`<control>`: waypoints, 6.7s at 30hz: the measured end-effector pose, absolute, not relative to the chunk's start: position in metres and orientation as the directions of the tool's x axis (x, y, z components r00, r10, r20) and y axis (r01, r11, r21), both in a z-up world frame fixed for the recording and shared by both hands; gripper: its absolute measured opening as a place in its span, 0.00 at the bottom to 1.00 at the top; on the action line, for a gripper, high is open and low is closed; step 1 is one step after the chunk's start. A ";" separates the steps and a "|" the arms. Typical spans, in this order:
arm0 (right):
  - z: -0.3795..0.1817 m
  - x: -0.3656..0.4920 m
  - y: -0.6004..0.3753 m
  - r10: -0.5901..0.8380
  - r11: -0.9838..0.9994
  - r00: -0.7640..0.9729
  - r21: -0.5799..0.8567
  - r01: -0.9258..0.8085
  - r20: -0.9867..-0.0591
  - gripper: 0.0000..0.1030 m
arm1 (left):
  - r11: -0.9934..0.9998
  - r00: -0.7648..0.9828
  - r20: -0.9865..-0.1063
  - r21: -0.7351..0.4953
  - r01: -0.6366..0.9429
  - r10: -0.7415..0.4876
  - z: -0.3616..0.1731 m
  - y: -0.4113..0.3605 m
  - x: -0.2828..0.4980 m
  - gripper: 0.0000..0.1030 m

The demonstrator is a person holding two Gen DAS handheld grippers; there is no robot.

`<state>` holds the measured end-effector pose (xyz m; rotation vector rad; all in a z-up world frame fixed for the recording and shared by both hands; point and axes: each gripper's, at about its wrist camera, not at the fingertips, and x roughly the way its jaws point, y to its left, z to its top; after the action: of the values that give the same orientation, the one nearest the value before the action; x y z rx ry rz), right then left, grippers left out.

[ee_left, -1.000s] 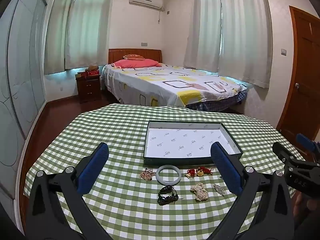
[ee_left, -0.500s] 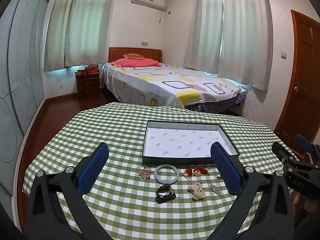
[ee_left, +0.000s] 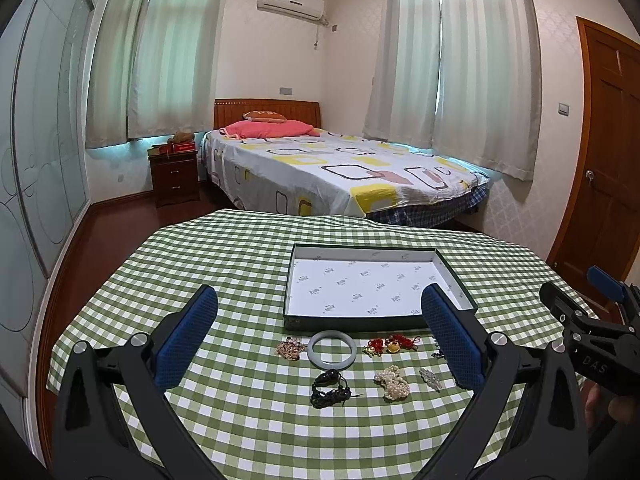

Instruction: Organize jewelry

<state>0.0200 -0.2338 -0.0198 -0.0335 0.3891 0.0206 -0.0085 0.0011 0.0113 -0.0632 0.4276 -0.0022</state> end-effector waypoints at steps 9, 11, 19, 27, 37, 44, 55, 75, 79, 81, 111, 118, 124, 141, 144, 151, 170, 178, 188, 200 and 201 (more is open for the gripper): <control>-0.020 0.020 -0.233 0.014 0.999 0.926 -0.029 -0.027 -0.378 0.94 | 0.998 0.909 -0.416 -0.064 -0.008 -0.020 0.011 0.001 -0.009 0.96; -0.021 0.020 -0.234 0.014 0.999 0.926 -0.029 -0.027 -0.378 0.94 | 0.998 0.909 -0.417 -0.066 -0.008 -0.020 0.010 0.002 -0.009 0.96; -0.020 0.020 -0.234 0.014 0.999 0.925 -0.029 -0.027 -0.379 0.94 | 0.998 0.908 -0.418 -0.065 -0.007 -0.021 0.010 0.002 -0.010 0.96; -0.021 0.020 -0.234 0.013 0.999 0.925 -0.030 -0.027 -0.379 0.94 | 0.998 0.906 -0.422 -0.064 -0.004 -0.023 0.009 0.001 -0.010 0.96; -0.021 0.020 -0.233 0.013 0.999 0.926 -0.031 -0.026 -0.378 0.94 | 0.998 0.907 -0.420 -0.060 -0.002 -0.023 0.008 0.000 -0.010 0.96; -0.021 0.020 -0.233 0.012 0.999 0.926 -0.031 -0.026 -0.377 0.94 | 0.998 0.907 -0.421 -0.060 -0.002 -0.024 0.008 0.000 -0.010 0.96; -0.021 0.020 -0.233 0.013 0.999 0.927 -0.032 -0.027 -0.376 0.94 | 0.998 0.904 -0.426 -0.057 0.002 -0.026 0.005 0.000 -0.010 0.96; -0.048 0.037 -0.238 0.024 0.999 0.927 -0.032 -0.039 -0.375 0.94 | 1.000 0.895 -0.445 -0.027 -0.003 -0.009 -0.026 0.006 0.010 0.96; -0.072 0.047 -0.242 0.028 0.998 0.916 -0.034 -0.046 -0.401 0.94 | 1.000 0.873 -0.487 -0.026 0.007 -0.018 -0.053 0.010 0.024 0.96; -0.087 0.053 -0.243 0.029 0.998 0.906 -0.039 -0.050 -0.421 0.94 | 1.000 0.860 -0.510 -0.025 0.009 -0.020 -0.065 0.011 0.030 0.96; -0.179 0.111 -0.247 0.080 0.994 0.733 0.001 -0.108 -0.676 0.57 | 0.997 0.713 -0.696 -0.058 0.055 -0.080 -0.145 0.010 0.086 0.84; -0.184 0.111 -0.250 0.099 0.993 0.703 0.024 -0.116 -0.705 0.55 | 0.996 0.700 -0.709 -0.049 0.069 -0.083 -0.148 0.004 0.088 0.84; -0.182 0.108 -0.248 0.132 0.988 0.701 0.038 -0.148 -0.701 0.39 | 0.996 0.678 -0.730 -0.050 0.072 -0.086 -0.153 0.002 0.093 0.84; -0.182 0.108 -0.247 0.141 0.987 0.700 0.043 -0.156 -0.700 0.38 | 0.991 0.635 -0.762 -0.071 0.111 -0.126 -0.166 0.001 0.109 0.46; -0.182 0.108 -0.247 0.142 0.987 0.701 0.044 -0.156 -0.699 0.38 | 0.991 0.636 -0.762 -0.062 0.122 -0.126 -0.167 -0.001 0.111 0.37; -0.182 0.108 -0.247 0.141 0.987 0.701 0.044 -0.156 -0.699 0.38 | 0.985 0.638 -0.753 -0.095 0.141 -0.164 -0.166 0.001 0.107 0.19; -0.176 0.105 -0.247 0.160 0.984 0.709 0.057 -0.167 -0.687 0.15 | 0.989 0.654 -0.743 -0.076 0.126 -0.140 -0.161 0.003 0.097 0.18; -0.166 0.099 -0.248 0.159 0.985 0.739 0.054 -0.164 -0.655 0.15 | 0.990 0.673 -0.727 -0.070 0.124 -0.136 -0.153 0.004 0.093 0.18; -0.149 0.091 -0.251 0.162 0.986 0.776 0.062 -0.157 -0.609 0.15 | 0.990 0.707 -0.694 -0.073 0.122 -0.138 -0.134 0.004 0.088 0.18; -0.105 0.108 -0.250 0.183 0.983 0.833 0.082 -0.164 -0.522 0.15 | 0.985 0.751 -0.638 -0.089 0.145 -0.168 -0.093 -0.002 0.109 0.18; -0.102 0.112 -0.250 0.186 0.983 0.837 0.086 -0.165 -0.514 0.15 | 0.985 0.756 -0.632 -0.091 0.147 -0.171 -0.089 -0.003 0.113 0.18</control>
<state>0.1124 -0.2505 -0.1018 0.0393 0.5482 0.1853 0.1132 -0.0027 -0.0894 -0.0358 0.6929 -0.1738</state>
